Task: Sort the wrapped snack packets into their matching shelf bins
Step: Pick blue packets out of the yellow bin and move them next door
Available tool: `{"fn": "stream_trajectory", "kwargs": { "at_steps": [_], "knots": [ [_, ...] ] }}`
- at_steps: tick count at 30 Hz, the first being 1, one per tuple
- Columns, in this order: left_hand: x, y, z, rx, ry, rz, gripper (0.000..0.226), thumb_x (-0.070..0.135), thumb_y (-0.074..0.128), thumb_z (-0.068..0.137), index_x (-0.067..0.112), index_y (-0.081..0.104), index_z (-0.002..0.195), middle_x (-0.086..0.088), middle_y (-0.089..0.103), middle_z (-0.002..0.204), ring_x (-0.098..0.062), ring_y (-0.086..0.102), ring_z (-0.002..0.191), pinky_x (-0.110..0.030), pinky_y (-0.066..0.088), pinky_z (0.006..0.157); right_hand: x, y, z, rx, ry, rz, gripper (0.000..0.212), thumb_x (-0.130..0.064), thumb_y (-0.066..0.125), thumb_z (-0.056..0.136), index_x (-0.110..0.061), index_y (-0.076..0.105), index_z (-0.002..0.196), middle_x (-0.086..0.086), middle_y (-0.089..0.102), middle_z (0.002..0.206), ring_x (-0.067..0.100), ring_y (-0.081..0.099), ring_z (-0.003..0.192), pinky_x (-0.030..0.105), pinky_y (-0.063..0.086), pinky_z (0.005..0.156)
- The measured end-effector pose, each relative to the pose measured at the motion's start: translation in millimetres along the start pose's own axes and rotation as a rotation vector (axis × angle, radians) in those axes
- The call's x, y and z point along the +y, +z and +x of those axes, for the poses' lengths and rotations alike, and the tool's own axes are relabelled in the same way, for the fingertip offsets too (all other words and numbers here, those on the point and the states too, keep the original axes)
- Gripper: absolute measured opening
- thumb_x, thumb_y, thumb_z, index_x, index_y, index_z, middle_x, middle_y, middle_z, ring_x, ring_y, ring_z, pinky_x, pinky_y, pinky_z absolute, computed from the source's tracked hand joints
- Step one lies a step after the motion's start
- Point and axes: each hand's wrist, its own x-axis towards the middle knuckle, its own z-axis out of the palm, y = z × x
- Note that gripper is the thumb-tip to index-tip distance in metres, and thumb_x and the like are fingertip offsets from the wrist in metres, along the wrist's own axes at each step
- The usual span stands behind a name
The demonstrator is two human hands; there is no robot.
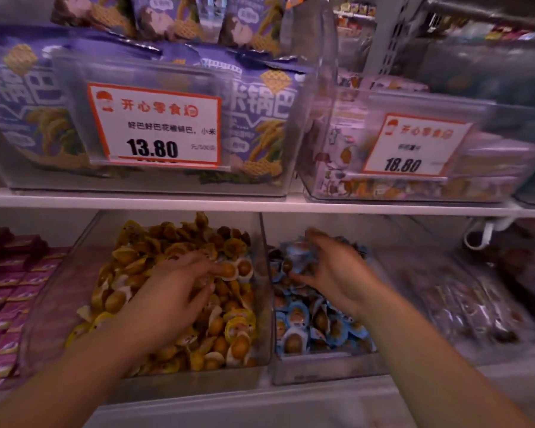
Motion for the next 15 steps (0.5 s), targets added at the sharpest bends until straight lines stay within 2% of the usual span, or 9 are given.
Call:
{"fn": "stream_trajectory", "kwargs": {
  "at_steps": [2, 4, 5, 6, 8, 10, 11, 13, 15],
  "knots": [
    [-2, 0, 2, -0.018, -0.011, 0.043, 0.031, 0.023, 0.062, 0.093, 0.037, 0.063, 0.120, 0.015, 0.059, 0.115, -0.010, 0.060, 0.105, -0.036, 0.049, 0.093, -2, 1, 6, -0.040, -0.109, -0.333, 0.045, -0.038, 0.049, 0.100, -0.041, 0.039, 0.144, -0.017, 0.050, 0.134, 0.006, 0.049, 0.114, 0.026, 0.042, 0.092],
    [-3, -1, 4, -0.028, 0.002, 0.062, 0.031, 0.028, 0.058, 0.094, 0.036, 0.061, 0.124, 0.014, 0.059, 0.119, -0.011, 0.059, 0.109, -0.039, 0.049, 0.095, 2, 0, 2, 0.079, -0.269, -0.748, 0.040, -0.040, 0.047, 0.100, -0.033, 0.051, 0.140, -0.017, 0.052, 0.135, 0.003, 0.046, 0.123, 0.021, 0.034, 0.101],
    [-3, -2, 6, -0.032, 0.019, 0.082, 0.032, 0.031, 0.057, 0.094, 0.034, 0.062, 0.125, 0.012, 0.060, 0.122, -0.012, 0.059, 0.110, -0.041, 0.049, 0.095, 6, -1, -2, 0.133, -0.349, -0.814, 0.033, -0.037, 0.048, 0.100, -0.028, 0.062, 0.129, -0.011, 0.061, 0.130, 0.006, 0.052, 0.120, 0.024, 0.038, 0.101],
    [-3, -4, 8, -0.038, 0.034, 0.099, 0.033, 0.034, 0.056, 0.093, 0.033, 0.061, 0.126, 0.010, 0.060, 0.124, -0.013, 0.060, 0.112, -0.042, 0.050, 0.096, 10, -1, -7, 0.160, -0.402, -0.793, 0.027, -0.035, 0.050, 0.100, -0.025, 0.068, 0.117, -0.007, 0.068, 0.118, 0.007, 0.059, 0.112, 0.025, 0.044, 0.096],
    [1, -4, 13, -0.085, 0.065, 0.124, 0.042, 0.047, 0.055, 0.089, 0.034, 0.059, 0.129, 0.011, 0.057, 0.130, -0.012, 0.057, 0.117, -0.037, 0.048, 0.098, 18, 4, -16, 0.090, -0.428, -0.693, 0.022, -0.037, 0.055, 0.097, -0.027, 0.070, 0.110, -0.014, 0.071, 0.103, -0.002, 0.063, 0.099, 0.015, 0.047, 0.083],
    [10, 4, 16, -0.214, 0.103, 0.172, 0.061, 0.065, 0.050, 0.082, 0.037, 0.051, 0.137, 0.014, 0.048, 0.140, -0.011, 0.050, 0.126, -0.030, 0.043, 0.102, 26, 15, -25, -0.051, -0.405, -0.628, 0.033, -0.046, 0.059, 0.088, -0.033, 0.064, 0.118, -0.019, 0.068, 0.107, -0.009, 0.062, 0.100, 0.008, 0.048, 0.080],
    [15, 12, 16, -0.311, 0.116, 0.204, 0.072, 0.072, 0.048, 0.078, 0.038, 0.044, 0.142, 0.014, 0.042, 0.146, -0.012, 0.041, 0.134, -0.033, 0.038, 0.107, 30, 20, -27, -0.094, -0.399, -0.629, 0.043, -0.049, 0.058, 0.084, -0.033, 0.060, 0.124, -0.020, 0.066, 0.112, -0.010, 0.060, 0.103, 0.009, 0.049, 0.082],
    [21, 25, 15, -0.474, 0.109, 0.300, 0.091, 0.082, 0.039, 0.070, 0.039, 0.029, 0.149, 0.014, 0.028, 0.156, -0.020, 0.017, 0.147, -0.044, 0.024, 0.118, 37, 27, -31, -0.101, -0.418, -0.673, 0.054, -0.049, 0.059, 0.083, -0.031, 0.052, 0.133, -0.016, 0.061, 0.122, -0.006, 0.059, 0.109, 0.018, 0.052, 0.088],
    [21, 29, 13, -0.492, 0.097, 0.401, 0.096, 0.085, 0.030, 0.067, 0.038, 0.025, 0.150, 0.012, 0.026, 0.156, -0.025, 0.010, 0.148, -0.049, 0.014, 0.120, 40, 29, -32, -0.084, -0.447, -0.676, 0.051, -0.042, 0.060, 0.089, -0.030, 0.049, 0.137, -0.010, 0.059, 0.125, 0.001, 0.060, 0.111, 0.026, 0.054, 0.089]
  ]
}}
